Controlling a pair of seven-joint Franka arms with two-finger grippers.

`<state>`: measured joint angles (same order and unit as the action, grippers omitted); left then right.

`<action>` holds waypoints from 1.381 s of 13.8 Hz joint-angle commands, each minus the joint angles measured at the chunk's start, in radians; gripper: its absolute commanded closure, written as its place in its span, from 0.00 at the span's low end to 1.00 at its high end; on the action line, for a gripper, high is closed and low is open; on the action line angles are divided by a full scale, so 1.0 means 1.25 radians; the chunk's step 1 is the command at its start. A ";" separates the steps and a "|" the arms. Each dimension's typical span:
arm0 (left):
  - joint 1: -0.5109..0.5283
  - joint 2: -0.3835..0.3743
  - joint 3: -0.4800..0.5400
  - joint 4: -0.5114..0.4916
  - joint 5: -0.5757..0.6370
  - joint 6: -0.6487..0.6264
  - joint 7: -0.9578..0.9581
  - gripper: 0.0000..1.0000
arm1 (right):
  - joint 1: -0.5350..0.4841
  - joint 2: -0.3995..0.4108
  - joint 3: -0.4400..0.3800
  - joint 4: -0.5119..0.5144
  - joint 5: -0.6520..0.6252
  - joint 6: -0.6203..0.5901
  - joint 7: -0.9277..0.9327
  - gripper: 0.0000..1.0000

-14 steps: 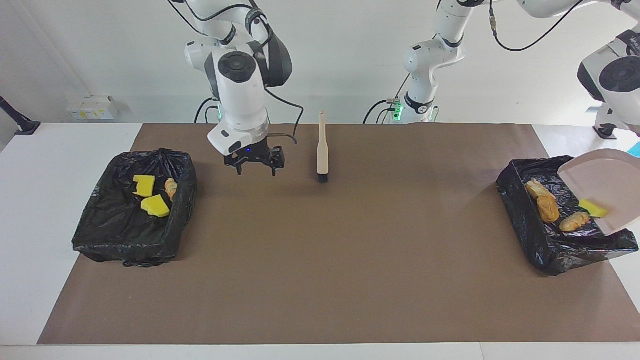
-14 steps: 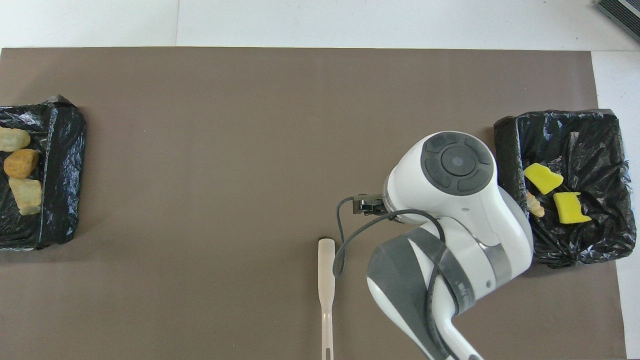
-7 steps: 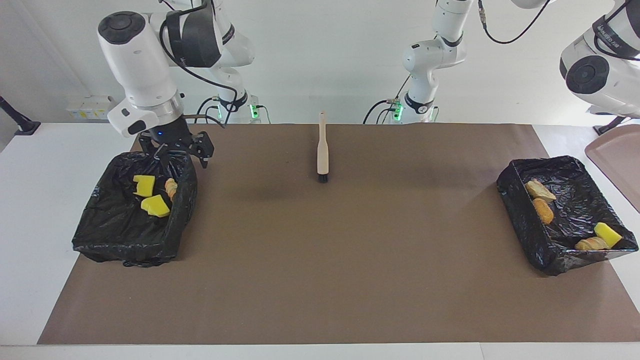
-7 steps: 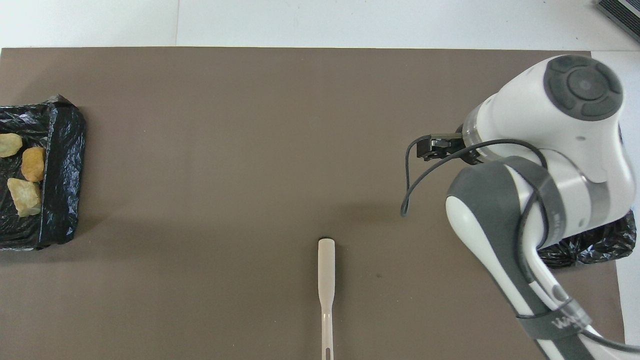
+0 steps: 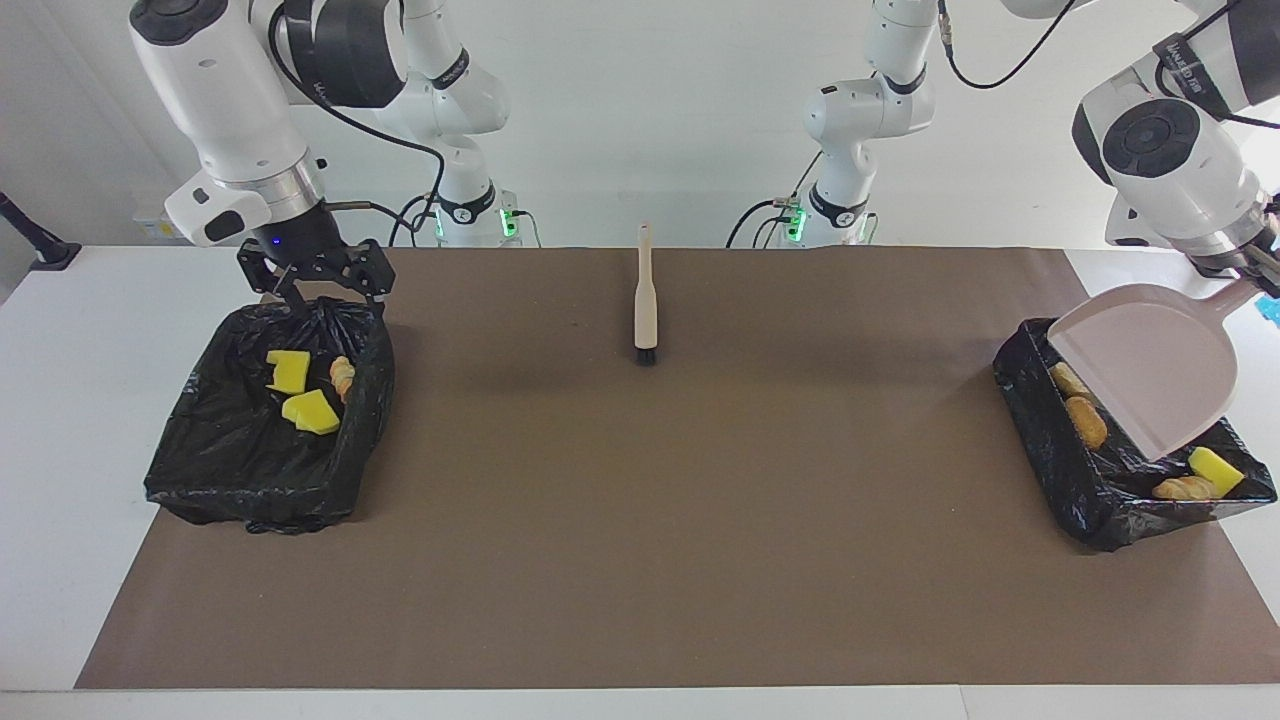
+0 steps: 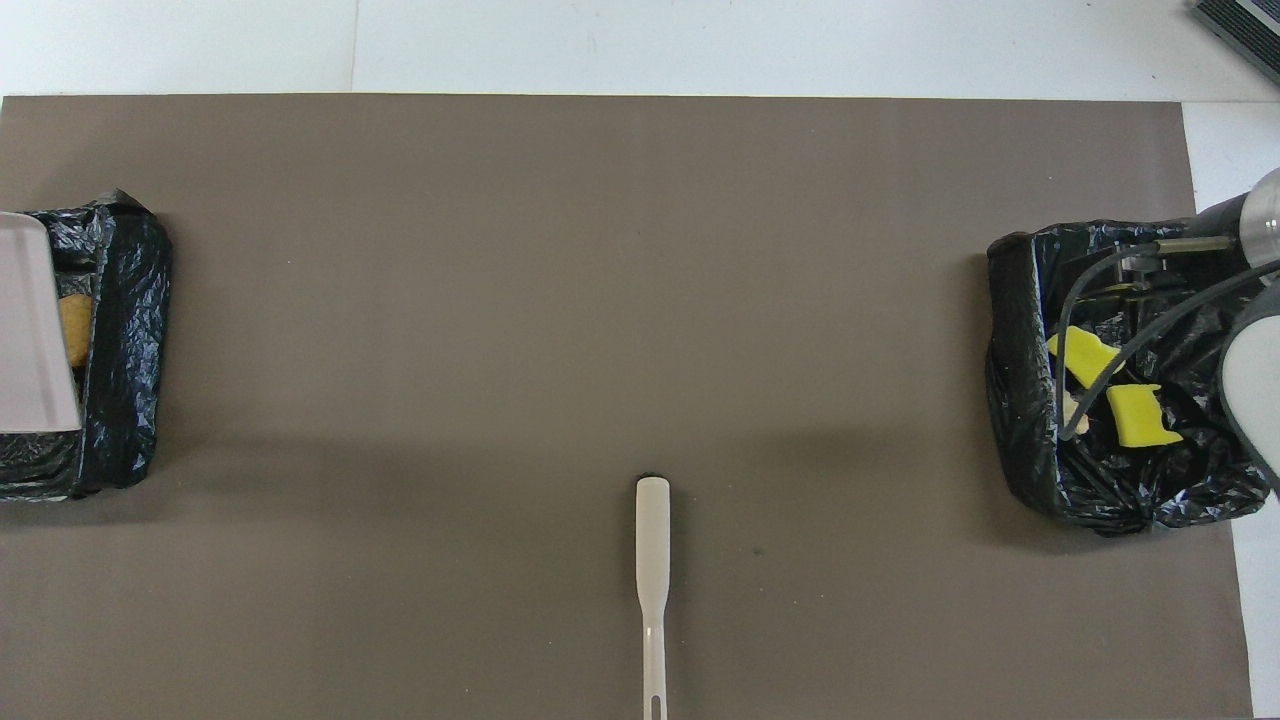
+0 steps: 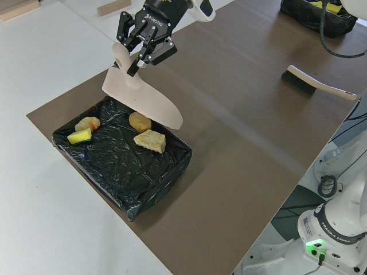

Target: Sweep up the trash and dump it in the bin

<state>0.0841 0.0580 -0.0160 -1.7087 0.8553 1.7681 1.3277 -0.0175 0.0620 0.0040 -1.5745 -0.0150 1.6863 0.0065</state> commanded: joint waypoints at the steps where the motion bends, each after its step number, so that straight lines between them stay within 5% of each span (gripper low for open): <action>1: -0.011 -0.019 0.008 -0.025 -0.130 0.025 -0.021 1.00 | -0.007 -0.004 -0.026 -0.003 0.013 0.003 -0.035 0.00; 6: -0.049 -0.019 0.008 -0.057 -0.404 0.042 -0.191 1.00 | -0.008 -0.025 -0.036 0.001 0.023 -0.005 -0.033 0.00; 14: -0.255 0.001 0.008 -0.092 -0.522 0.078 -0.826 1.00 | -0.006 -0.067 -0.035 -0.041 0.035 -0.080 -0.013 0.00; 19: -0.422 0.086 0.008 -0.086 -0.554 0.174 -1.253 1.00 | 0.003 -0.072 -0.034 -0.046 0.034 -0.084 -0.020 0.00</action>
<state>-0.3738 0.1269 -0.0272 -1.8144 0.1986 1.9096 -0.0787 -0.0125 -0.0025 -0.0404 -1.6032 0.0147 1.5804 -0.0075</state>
